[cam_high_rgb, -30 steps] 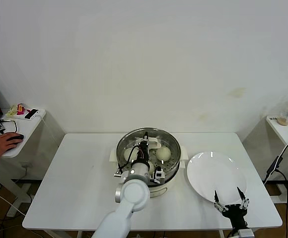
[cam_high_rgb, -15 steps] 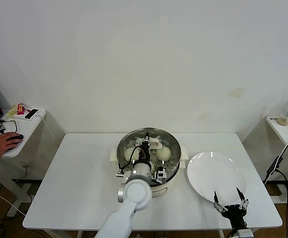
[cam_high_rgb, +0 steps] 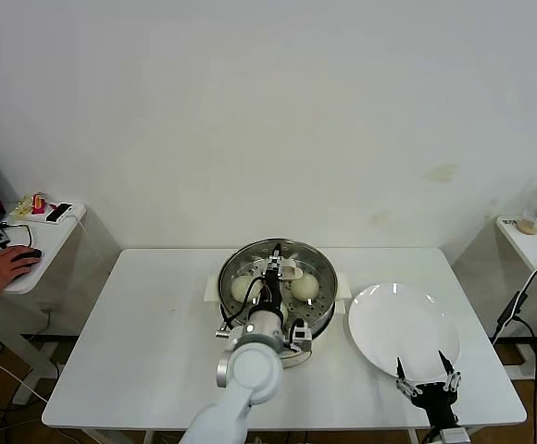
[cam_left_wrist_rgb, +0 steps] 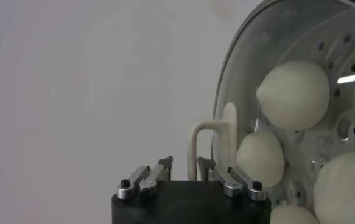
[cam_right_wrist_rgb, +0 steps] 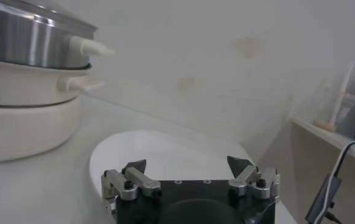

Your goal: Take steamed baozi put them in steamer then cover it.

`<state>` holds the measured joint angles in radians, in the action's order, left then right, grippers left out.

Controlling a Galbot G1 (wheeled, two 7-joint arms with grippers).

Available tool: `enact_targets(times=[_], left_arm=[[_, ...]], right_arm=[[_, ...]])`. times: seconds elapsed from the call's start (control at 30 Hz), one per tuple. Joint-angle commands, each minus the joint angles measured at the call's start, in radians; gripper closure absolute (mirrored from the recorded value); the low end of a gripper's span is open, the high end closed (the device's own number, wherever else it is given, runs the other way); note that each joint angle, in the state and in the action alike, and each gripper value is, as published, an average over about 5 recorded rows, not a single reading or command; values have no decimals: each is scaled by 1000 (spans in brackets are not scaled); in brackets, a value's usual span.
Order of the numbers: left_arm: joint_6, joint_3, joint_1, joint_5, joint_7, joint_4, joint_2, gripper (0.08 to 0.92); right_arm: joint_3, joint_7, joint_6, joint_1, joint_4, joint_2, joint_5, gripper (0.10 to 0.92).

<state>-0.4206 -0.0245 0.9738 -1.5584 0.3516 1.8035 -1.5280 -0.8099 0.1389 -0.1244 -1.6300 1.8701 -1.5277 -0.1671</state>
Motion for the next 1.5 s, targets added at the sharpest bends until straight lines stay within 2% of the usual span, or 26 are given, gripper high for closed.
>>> enact_targets(times=[0.03, 0.23, 0.37, 0.5, 0.6, 0.7, 0.9, 1.13, 1.5], left_arm=[[26, 2, 139, 78, -58, 182, 68, 464], [86, 67, 282, 208, -176, 321, 158, 291], [178, 177, 408, 444, -320, 391, 219, 201], [373, 354, 505, 871, -468, 370, 211, 179], [533, 489, 557, 1235, -520, 330, 194, 177], [577, 577, 616, 1504, -552, 310, 192, 177], [502, 614, 718, 1856, -547, 288, 208, 177], [517, 605, 747, 1830, -533, 235, 195, 177], [509, 601, 799, 1808, -511, 241, 169, 177]], right_arm=[[1, 0, -1, -6, 1, 1, -1, 203], [1, -2, -4, -10, -5, 9, 1, 203], [5, -4, -10, -11, -8, 17, 12, 203], [17, -8, -23, -12, -9, 31, 53, 203], [25, -5, -32, -21, -7, 48, 81, 203], [34, -2, -37, -36, 2, 61, 104, 203], [68, 11, -55, -91, 50, 101, 209, 203], [109, 5, -47, -209, 128, 195, 327, 203], [198, -8, -30, -301, 179, 241, 338, 203]])
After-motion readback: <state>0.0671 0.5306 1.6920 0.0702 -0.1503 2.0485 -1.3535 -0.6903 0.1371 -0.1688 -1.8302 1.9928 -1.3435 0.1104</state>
